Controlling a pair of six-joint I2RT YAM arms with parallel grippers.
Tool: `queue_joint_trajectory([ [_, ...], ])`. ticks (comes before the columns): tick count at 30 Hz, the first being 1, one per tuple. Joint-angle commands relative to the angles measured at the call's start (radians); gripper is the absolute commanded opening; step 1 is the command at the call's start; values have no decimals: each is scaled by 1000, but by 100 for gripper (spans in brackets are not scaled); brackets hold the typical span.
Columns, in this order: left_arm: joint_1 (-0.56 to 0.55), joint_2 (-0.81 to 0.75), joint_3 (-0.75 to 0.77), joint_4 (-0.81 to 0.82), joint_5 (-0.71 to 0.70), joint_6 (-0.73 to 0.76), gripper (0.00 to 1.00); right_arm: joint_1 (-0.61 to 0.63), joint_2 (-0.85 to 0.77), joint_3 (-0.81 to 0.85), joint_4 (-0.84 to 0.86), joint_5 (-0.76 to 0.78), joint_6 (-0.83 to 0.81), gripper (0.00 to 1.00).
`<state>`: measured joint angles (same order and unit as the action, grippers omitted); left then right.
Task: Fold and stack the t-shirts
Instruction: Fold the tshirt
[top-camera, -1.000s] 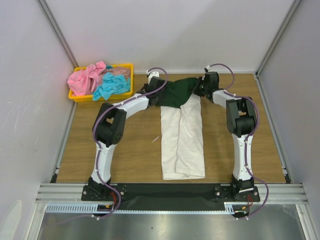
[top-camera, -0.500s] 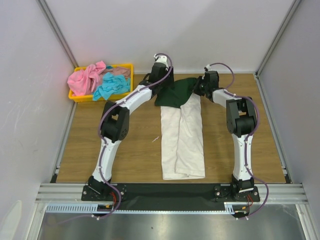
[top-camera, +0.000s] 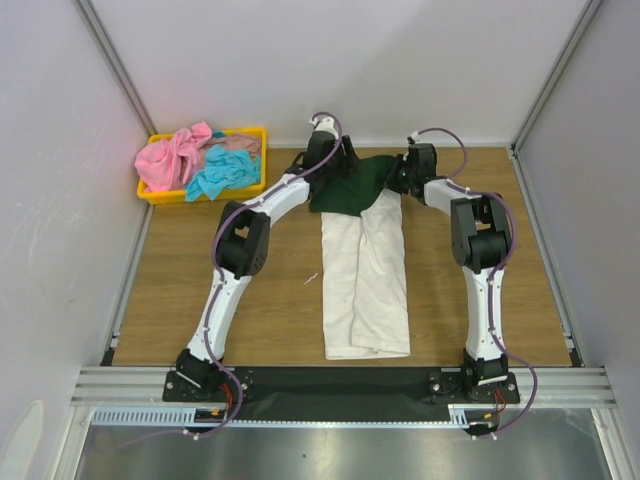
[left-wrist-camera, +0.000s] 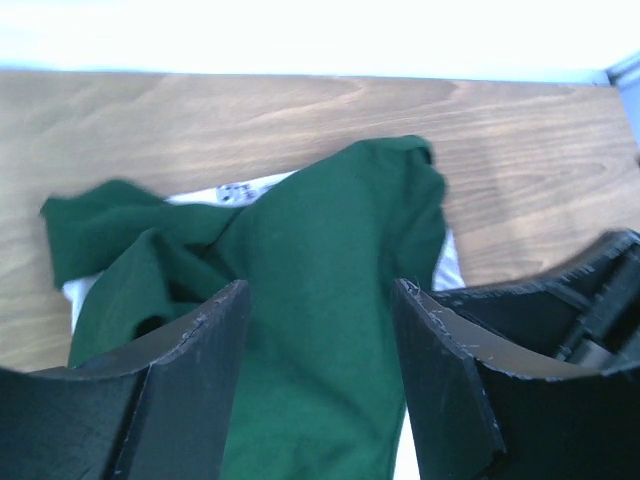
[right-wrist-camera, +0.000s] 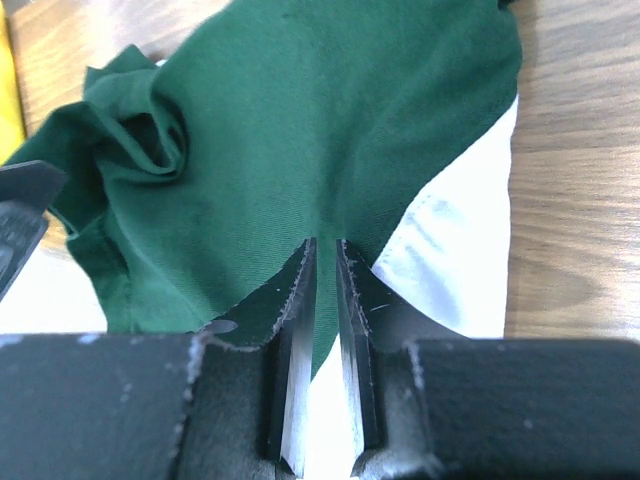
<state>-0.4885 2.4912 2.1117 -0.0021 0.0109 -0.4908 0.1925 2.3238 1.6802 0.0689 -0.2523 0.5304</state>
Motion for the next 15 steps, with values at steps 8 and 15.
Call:
queue_joint_trajectory([
  [8, 131, 51, 54, 37, -3, -169, 64, -11, 28, 59, -7, 2, -13, 19],
  [15, 154, 78, 102, 28, 40, -140, 65, -11, 28, 65, -23, 1, -18, 19],
])
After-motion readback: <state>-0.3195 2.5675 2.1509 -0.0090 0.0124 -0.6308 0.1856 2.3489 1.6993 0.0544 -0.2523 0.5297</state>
